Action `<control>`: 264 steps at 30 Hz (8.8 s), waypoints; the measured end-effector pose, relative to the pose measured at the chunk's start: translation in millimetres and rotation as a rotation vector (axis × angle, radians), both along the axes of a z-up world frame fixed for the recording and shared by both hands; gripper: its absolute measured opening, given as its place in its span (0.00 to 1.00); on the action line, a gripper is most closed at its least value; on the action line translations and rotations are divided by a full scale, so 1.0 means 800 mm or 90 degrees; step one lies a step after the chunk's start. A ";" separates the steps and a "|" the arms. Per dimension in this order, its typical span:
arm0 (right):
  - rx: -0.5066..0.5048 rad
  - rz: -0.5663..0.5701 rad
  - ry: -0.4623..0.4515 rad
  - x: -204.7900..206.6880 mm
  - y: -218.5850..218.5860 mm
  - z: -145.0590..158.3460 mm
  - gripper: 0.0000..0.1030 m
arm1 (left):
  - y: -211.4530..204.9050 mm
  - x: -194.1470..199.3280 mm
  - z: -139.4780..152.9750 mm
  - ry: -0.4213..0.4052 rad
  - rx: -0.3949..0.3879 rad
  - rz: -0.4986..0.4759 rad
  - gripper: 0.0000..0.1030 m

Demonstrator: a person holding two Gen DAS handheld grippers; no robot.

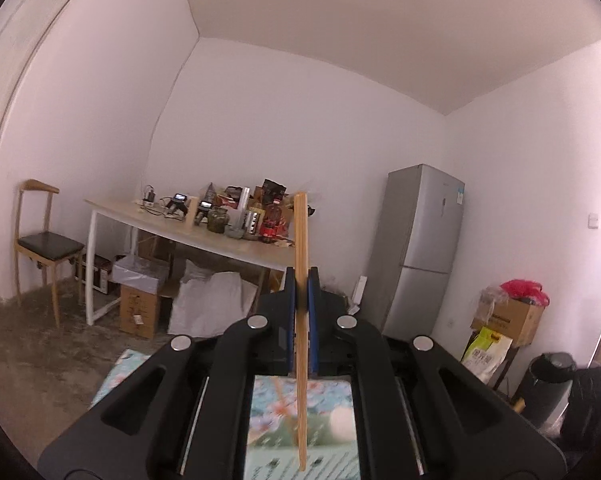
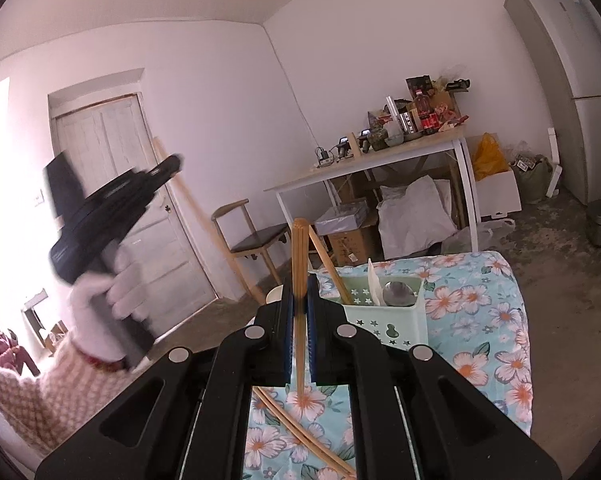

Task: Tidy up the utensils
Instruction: 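Lower the chopstick into the holder and open the left gripper, then lower the chopstick into the holder and open the right gripper, then move both grippers to the last chopsticks and close the left gripper on them, then hold the wooden chopsticks with the left gripper while the right gripper grasps one of them, then lift one chopstick with the right gripper while the left gripper holds the other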

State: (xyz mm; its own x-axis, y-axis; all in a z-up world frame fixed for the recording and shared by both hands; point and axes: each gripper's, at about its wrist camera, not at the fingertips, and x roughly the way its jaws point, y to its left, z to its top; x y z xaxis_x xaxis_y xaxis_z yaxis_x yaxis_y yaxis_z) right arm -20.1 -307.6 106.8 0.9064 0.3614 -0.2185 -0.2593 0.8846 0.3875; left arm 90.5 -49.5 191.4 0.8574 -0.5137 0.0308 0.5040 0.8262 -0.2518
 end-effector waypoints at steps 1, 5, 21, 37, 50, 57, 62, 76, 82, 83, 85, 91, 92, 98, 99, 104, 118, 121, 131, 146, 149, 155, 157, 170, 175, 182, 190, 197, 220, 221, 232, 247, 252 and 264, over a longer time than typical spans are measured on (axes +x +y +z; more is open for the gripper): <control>0.005 0.002 -0.002 0.001 -0.002 -0.001 0.06 | -0.009 0.007 0.000 0.001 0.002 -0.001 0.05; 0.016 0.009 -0.001 0.006 -0.006 -0.005 0.06 | -0.049 0.041 -0.015 0.020 0.023 -0.005 0.05; 0.032 0.015 0.016 0.013 -0.017 -0.019 0.06 | -0.135 0.118 -0.086 0.148 0.099 -0.055 0.35; 0.004 -0.004 -0.002 0.005 -0.005 0.006 0.06 | -0.034 0.058 -0.093 0.182 0.052 -0.050 0.71; -0.072 -0.037 -0.086 0.024 0.007 0.094 0.06 | 0.050 -0.018 -0.204 0.259 0.146 0.064 0.86; -0.125 -0.066 -0.091 0.066 0.024 0.120 0.06 | 0.062 -0.034 -0.248 0.298 0.153 0.068 0.87; -0.152 -0.078 -0.049 0.113 0.038 0.104 0.06 | 0.059 -0.042 -0.258 0.299 0.158 0.053 0.87; -0.186 -0.110 0.106 0.196 0.043 0.035 0.39 | 0.074 -0.040 -0.269 0.323 0.124 0.052 0.87; -0.165 -0.148 0.069 0.163 0.025 0.058 0.47 | 0.076 -0.039 -0.270 0.328 0.120 0.050 0.87; -0.164 -0.151 0.063 0.158 0.023 0.061 0.47 | 0.076 -0.040 -0.269 0.328 0.120 0.050 0.87; -0.160 -0.152 0.053 0.144 0.021 0.065 0.48 | 0.077 -0.040 -0.269 0.326 0.121 0.052 0.87; -0.175 -0.124 0.038 0.090 0.035 0.058 0.57 | 0.077 -0.045 -0.267 0.324 0.122 0.052 0.87; -0.172 -0.114 0.042 0.082 0.038 0.051 0.60 | 0.077 -0.045 -0.267 0.325 0.122 0.052 0.87; -0.154 -0.062 0.128 0.059 0.055 -0.025 0.64 | 0.075 -0.043 -0.273 0.364 0.121 0.026 0.87; -0.144 -0.057 0.143 0.059 0.053 -0.037 0.64 | 0.075 -0.043 -0.276 0.375 0.117 0.018 0.87; -0.080 -0.052 0.246 0.056 0.047 -0.118 0.64 | 0.074 -0.033 -0.296 0.448 0.074 -0.036 0.87; 0.057 -0.044 0.355 0.054 0.010 -0.206 0.64 | 0.072 0.015 -0.394 0.685 -0.191 -0.144 0.42; 0.069 -0.042 0.363 0.056 0.007 -0.214 0.64 | 0.077 0.025 -0.402 0.705 -0.224 -0.131 0.29; 0.098 -0.053 0.377 0.053 -0.012 -0.232 0.64 | 0.079 0.041 -0.418 0.737 -0.280 -0.105 0.10; 0.108 -0.056 0.375 0.048 -0.020 -0.231 0.64 | 0.083 0.048 -0.421 0.773 -0.320 -0.068 0.10; 0.112 -0.059 0.377 0.048 -0.021 -0.232 0.64 | 0.084 0.043 -0.418 0.775 -0.308 -0.079 0.09; 0.112 -0.056 0.375 0.049 -0.020 -0.230 0.64 | 0.090 0.022 -0.410 0.786 -0.273 -0.084 0.09; 0.114 -0.054 0.373 0.049 -0.019 -0.230 0.64 | 0.092 0.012 -0.406 0.789 -0.262 -0.085 0.09; 0.115 -0.056 0.366 0.039 -0.019 -0.223 0.64 | 0.108 0.016 -0.415 0.824 -0.340 -0.058 0.31; 0.115 -0.055 0.367 0.038 -0.018 -0.224 0.64 | 0.107 0.022 -0.413 0.809 -0.329 -0.026 0.25; 0.110 -0.056 0.366 0.037 -0.017 -0.223 0.64 | 0.103 0.017 -0.406 0.757 -0.240 -0.013 0.11; 0.092 -0.048 0.357 0.042 -0.007 -0.214 0.64 | 0.085 -0.009 -0.375 0.605 -0.056 -0.003 0.16; 0.061 -0.012 0.333 0.051 0.022 -0.198 0.63 | 0.089 -0.027 -0.366 0.528 0.021 0.000 0.20; -0.209 0.325 0.340 0.197 0.206 -0.176 0.33 | 0.098 -0.047 -0.378 0.463 0.016 -0.018 0.25; -0.221 0.335 0.344 0.202 0.212 -0.179 0.32 | 0.097 -0.047 -0.379 0.461 0.016 -0.019 0.25; -0.332 0.374 0.372 0.228 0.264 -0.211 0.19 | 0.100 -0.047 -0.381 0.459 0.007 -0.028 0.25; -0.282 0.201 0.251 0.212 0.191 -0.126 0.06 | 0.100 -0.046 -0.382 0.460 0.010 -0.026 0.25; -0.250 0.109 0.164 0.177 0.146 -0.065 0.06 | 0.096 -0.045 -0.380 0.463 0.016 -0.020 0.25; -0.191 0.018 0.105 0.099 0.093 -0.037 0.06 | 0.085 -0.044 -0.325 0.434 0.043 0.008 0.18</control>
